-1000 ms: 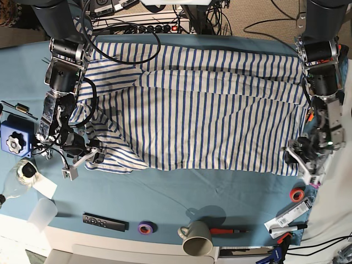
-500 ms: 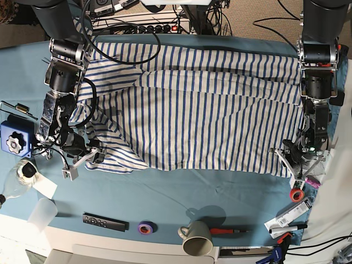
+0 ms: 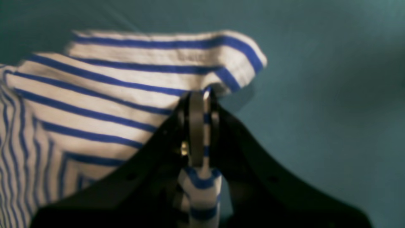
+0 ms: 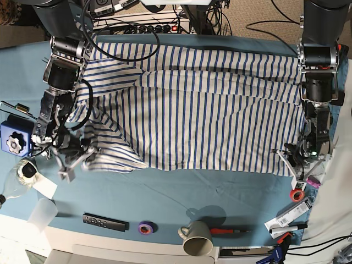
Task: Fold the T-shirt properly
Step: 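Move the left gripper down and grasp the shirt side near it, then fold both shirt sides inward with both grippers, narrowing the shirt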
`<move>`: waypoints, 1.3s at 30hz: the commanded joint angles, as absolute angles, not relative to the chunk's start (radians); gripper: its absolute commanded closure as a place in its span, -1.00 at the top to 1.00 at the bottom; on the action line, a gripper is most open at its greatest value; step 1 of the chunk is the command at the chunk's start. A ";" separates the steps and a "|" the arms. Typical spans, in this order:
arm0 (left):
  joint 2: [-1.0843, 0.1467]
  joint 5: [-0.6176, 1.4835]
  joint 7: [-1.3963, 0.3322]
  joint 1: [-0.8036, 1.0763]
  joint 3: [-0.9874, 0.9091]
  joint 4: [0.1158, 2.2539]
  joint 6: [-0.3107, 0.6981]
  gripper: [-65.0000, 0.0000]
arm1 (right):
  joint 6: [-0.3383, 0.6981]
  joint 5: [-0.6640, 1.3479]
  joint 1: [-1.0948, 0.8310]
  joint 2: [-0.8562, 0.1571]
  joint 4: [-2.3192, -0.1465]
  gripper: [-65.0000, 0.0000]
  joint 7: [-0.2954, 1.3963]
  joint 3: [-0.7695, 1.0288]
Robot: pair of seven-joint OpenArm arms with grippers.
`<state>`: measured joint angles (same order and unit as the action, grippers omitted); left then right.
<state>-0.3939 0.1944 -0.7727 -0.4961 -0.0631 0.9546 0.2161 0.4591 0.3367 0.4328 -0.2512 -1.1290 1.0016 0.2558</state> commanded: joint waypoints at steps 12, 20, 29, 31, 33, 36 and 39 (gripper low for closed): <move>-0.413 0.433 -1.017 -0.584 -0.243 0.987 0.334 -1.00 | 0.462 0.352 0.465 -0.266 -1.331 -1.00 1.103 0.265; -0.413 0.656 -1.237 -0.585 -0.479 0.988 0.458 -1.00 | 0.465 0.496 0.462 -0.266 -1.376 -1.00 1.214 0.336; -0.413 0.740 -1.355 -0.584 -0.572 1.076 0.473 -1.00 | 0.502 0.580 0.418 -0.281 -1.410 -1.00 1.297 0.422; -0.414 0.736 -1.362 -0.582 -0.572 1.101 0.473 -1.00 | 0.502 0.595 0.390 -0.300 -1.438 -1.00 1.303 0.420; -0.416 0.733 -1.369 -0.577 -0.572 1.122 0.473 -1.00 | 0.502 0.595 0.362 -0.319 -1.467 -1.00 1.306 0.420; -0.422 0.734 -1.381 -0.573 -0.572 1.139 0.473 -1.00 | 0.502 0.598 0.316 -0.351 -1.509 -1.00 1.305 0.420; -0.432 0.736 -1.393 -0.564 -0.572 1.151 0.473 -1.00 | 0.502 0.626 0.279 -0.381 -1.533 -1.00 1.305 0.421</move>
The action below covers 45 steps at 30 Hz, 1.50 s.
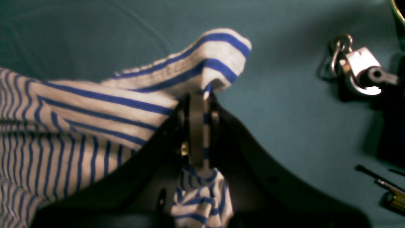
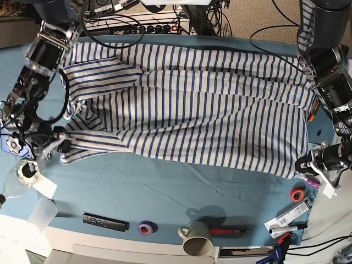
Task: Fold the T-shirt properly
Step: 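Fold both shirt sides inward with both grippers, narrowing the shirt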
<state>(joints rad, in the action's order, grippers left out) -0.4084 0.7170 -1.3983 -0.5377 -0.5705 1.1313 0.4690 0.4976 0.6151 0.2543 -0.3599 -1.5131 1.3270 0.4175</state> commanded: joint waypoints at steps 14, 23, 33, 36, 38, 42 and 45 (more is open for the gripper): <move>-0.471 0.733 -1.361 -0.235 -0.572 1.543 0.473 -1.00 | 0.520 0.712 0.251 -0.399 -1.538 -1.00 1.348 0.454; -0.471 0.733 -1.348 -0.070 -0.573 1.673 0.472 -1.00 | 0.545 0.751 0.132 -0.399 -1.650 -1.00 1.370 0.459; -0.471 0.676 -1.345 -0.046 -0.593 1.699 0.469 -1.00 | 0.546 0.781 -0.023 -0.399 -1.742 -1.00 1.362 0.653; -0.471 0.675 -1.345 -0.036 -0.607 1.700 0.469 -1.00 | 0.547 0.796 -0.057 -0.399 -1.742 -1.00 1.373 0.715; -0.471 0.673 -1.346 -0.020 -0.612 1.700 0.469 -1.00 | 0.551 0.796 -0.076 -0.399 -1.742 -1.00 1.381 0.737; -0.471 0.674 -1.346 0.023 -0.612 1.700 0.463 -1.00 | 0.554 0.795 -0.111 -0.398 -1.742 -1.00 1.388 0.741; -0.471 0.674 -1.343 0.052 -0.612 1.700 0.442 -1.00 | 0.554 0.789 -0.126 -0.398 -1.742 -1.00 1.393 0.741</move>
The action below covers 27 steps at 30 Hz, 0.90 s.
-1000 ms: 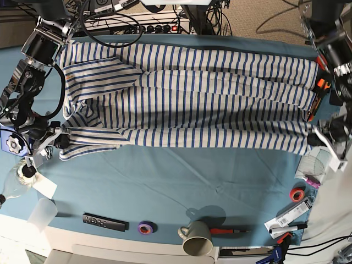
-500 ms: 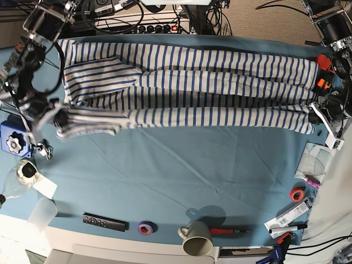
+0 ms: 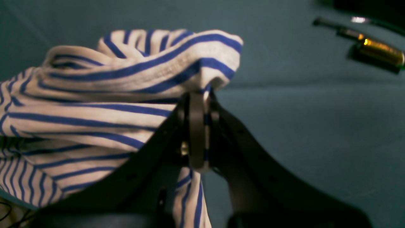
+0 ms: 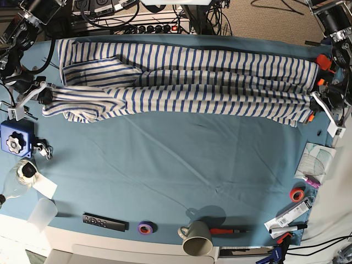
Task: Fold the T-shirt properly
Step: 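Fold both shirt sides inward with both grippers, narrowing the shirt, then hold the shirt ends with both grippers and straighten the strip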
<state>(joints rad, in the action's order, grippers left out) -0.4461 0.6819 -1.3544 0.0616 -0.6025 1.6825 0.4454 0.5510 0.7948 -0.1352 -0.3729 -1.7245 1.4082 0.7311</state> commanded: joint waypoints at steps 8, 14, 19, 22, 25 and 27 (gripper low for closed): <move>-0.471 0.674 -1.344 0.100 -0.612 1.700 0.442 -1.00 | 0.554 0.723 -0.139 -0.398 -1.742 -1.00 1.396 0.741; -0.466 0.673 -1.347 0.111 -0.612 1.700 0.458 -1.00 | 0.554 0.721 -0.139 -0.396 -1.742 -1.00 1.396 0.741; -0.466 0.673 -1.354 0.123 -0.612 1.700 0.473 -0.72 | 0.591 0.722 -0.139 -0.396 -1.742 -0.93 1.396 0.740; -0.466 0.673 -1.354 0.125 -0.612 1.700 0.473 -0.32 | 0.591 0.726 -0.156 -0.396 -1.742 -0.52 1.396 0.741; -0.469 0.674 -1.354 0.125 -0.612 1.700 0.473 -0.23 | 0.586 0.737 -0.187 -0.397 -1.742 -0.38 1.396 0.741; -0.471 0.674 -1.354 0.125 -0.612 1.701 0.472 -0.23 | 0.582 0.778 -0.204 -0.397 -1.742 -0.38 1.396 0.741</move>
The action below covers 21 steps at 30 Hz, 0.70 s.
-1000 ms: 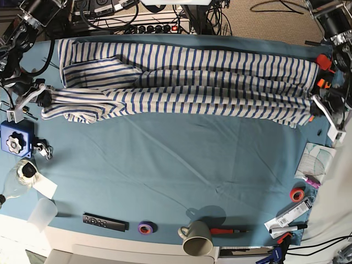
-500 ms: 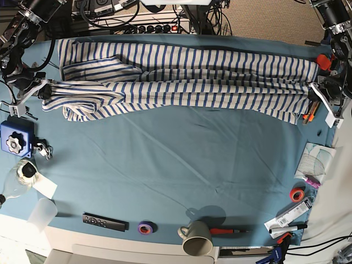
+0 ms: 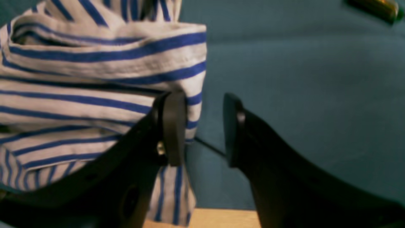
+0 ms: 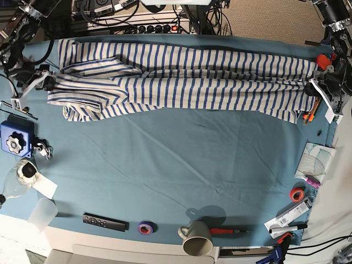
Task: Fold the T-shirt properly
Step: 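Hold the shirt ends with both grippers and straighten the strip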
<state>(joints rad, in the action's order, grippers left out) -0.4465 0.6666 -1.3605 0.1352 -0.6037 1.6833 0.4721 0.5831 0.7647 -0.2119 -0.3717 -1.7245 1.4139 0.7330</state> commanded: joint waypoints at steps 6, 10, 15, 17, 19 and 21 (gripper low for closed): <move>-0.472 0.673 -1.353 0.125 -0.612 1.737 0.469 -0.23 | 0.580 0.865 -0.207 -0.397 -1.742 -0.38 1.396 0.742; -0.471 0.673 -1.354 0.125 -0.612 1.783 0.469 -0.23 | 0.580 0.867 -0.207 -0.397 -1.742 -0.38 1.396 0.742; -0.471 0.673 -1.347 0.125 -0.612 1.847 0.469 -0.23 | 0.580 0.866 -0.207 -0.397 -1.742 -0.38 1.396 0.742; -0.471 0.674 -1.343 0.125 -0.612 1.858 0.470 -0.23 | 0.580 0.860 -0.208 -0.397 -1.742 -0.38 1.396 0.742; -0.471 0.674 -1.335 0.129 -0.612 1.858 0.470 -0.23 | 0.580 0.844 -0.207 -0.397 -1.742 -0.38 1.396 0.742; -0.468 0.686 -1.322 0.146 -0.612 1.857 0.469 -0.23 | 0.580 0.844 -0.207 -0.397 -1.742 -0.38 1.396 0.742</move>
<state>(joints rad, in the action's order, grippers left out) -0.4492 0.6754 -1.3296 0.1509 -0.6044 1.8420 0.4686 0.5770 0.8356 -0.2138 -0.3714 -1.7245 1.4132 0.7330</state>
